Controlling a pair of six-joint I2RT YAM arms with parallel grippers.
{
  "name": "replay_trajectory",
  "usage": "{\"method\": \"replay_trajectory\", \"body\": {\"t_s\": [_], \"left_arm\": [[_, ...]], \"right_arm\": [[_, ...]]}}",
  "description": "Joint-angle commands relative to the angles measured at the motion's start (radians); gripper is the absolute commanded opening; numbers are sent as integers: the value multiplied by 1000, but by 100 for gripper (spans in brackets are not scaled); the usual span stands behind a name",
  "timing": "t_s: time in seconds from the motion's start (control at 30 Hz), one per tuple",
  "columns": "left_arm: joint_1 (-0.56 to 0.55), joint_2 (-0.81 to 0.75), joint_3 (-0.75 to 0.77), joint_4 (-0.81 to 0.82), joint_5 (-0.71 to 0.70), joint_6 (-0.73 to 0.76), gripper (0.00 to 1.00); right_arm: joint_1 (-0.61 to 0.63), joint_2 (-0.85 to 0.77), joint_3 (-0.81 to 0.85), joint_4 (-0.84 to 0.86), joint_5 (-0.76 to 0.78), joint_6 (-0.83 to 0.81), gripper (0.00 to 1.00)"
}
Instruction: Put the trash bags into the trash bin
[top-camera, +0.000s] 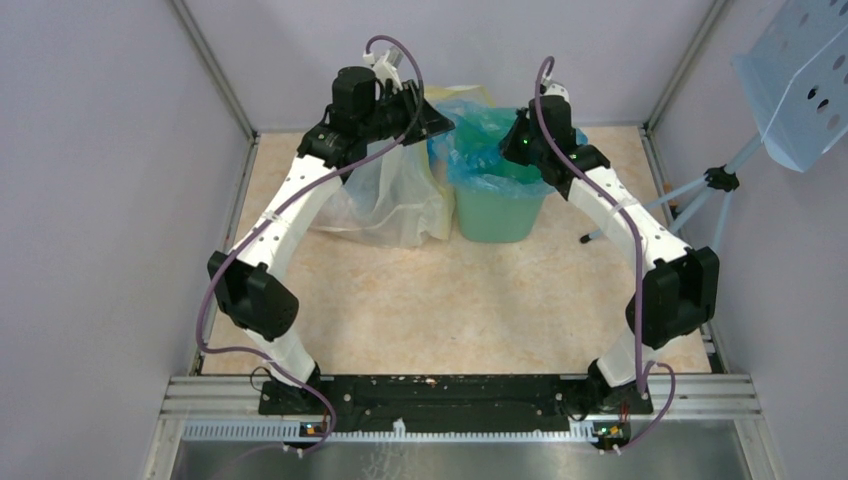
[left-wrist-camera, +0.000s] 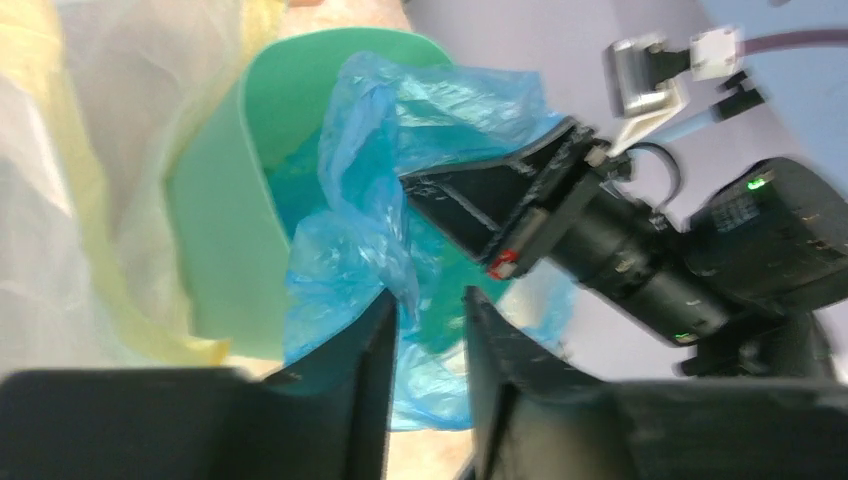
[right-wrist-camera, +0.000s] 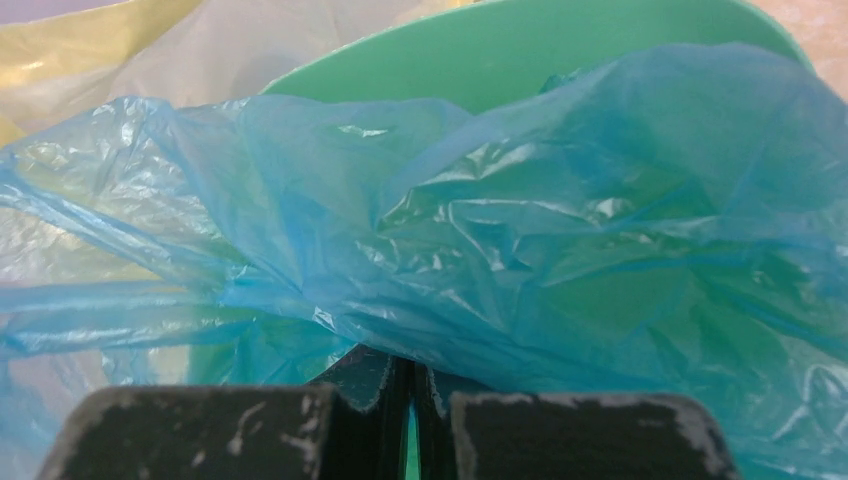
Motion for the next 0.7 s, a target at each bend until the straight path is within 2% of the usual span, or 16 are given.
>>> {"method": "replay_trajectory", "body": {"t_s": [0.0,0.1,0.23,0.3,0.43,0.6,0.67], "left_arm": [[-1,2,51,-57,-61,141,45],[-1,-14,29,-37,-111,184,55],[-1,4,39,-29,-128,203,55],[-1,25,46,-12,-116,201,52],[0,66,59,30,-108,195,37],[-1,101,87,34,-165,229,0],[0,99,87,35,-189,245,0]], "right_arm": [[7,-7,48,15,-36,-36,0],[7,-12,48,12,-40,-50,0],[7,-12,53,6,-40,-60,0],[7,-10,56,3,-46,-63,0],[7,-4,59,13,-70,-71,0],[6,45,79,21,-113,-85,2],[7,69,94,19,-117,-91,4]]}}
